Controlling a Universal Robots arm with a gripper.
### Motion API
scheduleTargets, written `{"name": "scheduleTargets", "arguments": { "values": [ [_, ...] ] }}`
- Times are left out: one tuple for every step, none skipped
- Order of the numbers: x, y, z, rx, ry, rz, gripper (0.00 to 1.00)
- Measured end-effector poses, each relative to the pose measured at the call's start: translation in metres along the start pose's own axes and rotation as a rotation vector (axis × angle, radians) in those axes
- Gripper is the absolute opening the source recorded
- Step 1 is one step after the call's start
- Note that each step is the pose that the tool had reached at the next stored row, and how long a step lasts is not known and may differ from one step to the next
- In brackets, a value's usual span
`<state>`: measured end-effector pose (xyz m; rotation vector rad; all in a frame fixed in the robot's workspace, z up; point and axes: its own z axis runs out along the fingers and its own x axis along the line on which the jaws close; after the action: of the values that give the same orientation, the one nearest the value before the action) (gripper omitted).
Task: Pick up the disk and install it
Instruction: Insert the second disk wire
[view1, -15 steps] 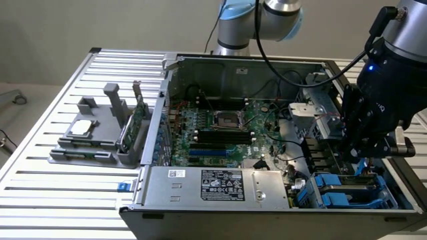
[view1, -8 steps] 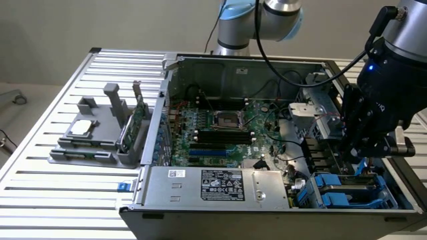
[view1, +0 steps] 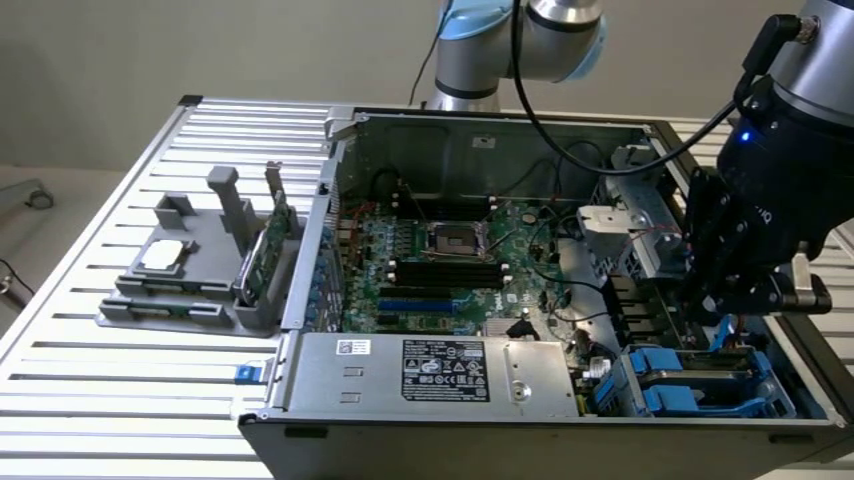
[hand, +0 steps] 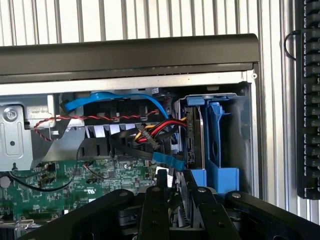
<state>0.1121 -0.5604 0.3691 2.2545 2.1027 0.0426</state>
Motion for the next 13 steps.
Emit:
{"name": "scheduleTargets", "arguments": {
  "values": [
    [-0.0002, 0.0, 0.0002, 0.0, 0.0002, 0.0, 0.26],
    [-0.0005, 0.0001, 0.0003, 0.0, 0.0003, 0.0, 0.26],
    [-0.0007, 0.0001, 0.0005, 0.0, 0.0003, 0.0, 0.26],
    [-0.0011, 0.0001, 0.0006, 0.0, 0.0003, 0.0, 0.26],
    [-0.0014, 0.0001, 0.0008, 0.0, 0.0005, 0.0, 0.26],
    [-0.0017, 0.0002, 0.0011, 0.0001, 0.0008, 0.0, 0.26],
    [-0.0019, 0.0002, 0.0017, 0.0, 0.0013, 0.0, 0.26],
    [-0.0022, 0.0001, 0.0022, -0.0001, 0.0017, 0.0, 0.26],
    [-0.0024, 0.0002, 0.0029, -0.0005, 0.0022, 0.0, 0.26],
    [-0.0026, 0.0001, 0.0037, -0.0009, 0.0027, 0.0, 0.26],
    [-0.0027, 0.0001, 0.0043, -0.0013, 0.0033, 0.0, 0.26],
    [-0.0028, 0.0001, 0.0049, -0.0017, 0.0039, 0.0, 0.26],
    [-0.0028, 0.0, 0.0053, -0.002, 0.0044, 0.0, 0.26]
  ]
}}
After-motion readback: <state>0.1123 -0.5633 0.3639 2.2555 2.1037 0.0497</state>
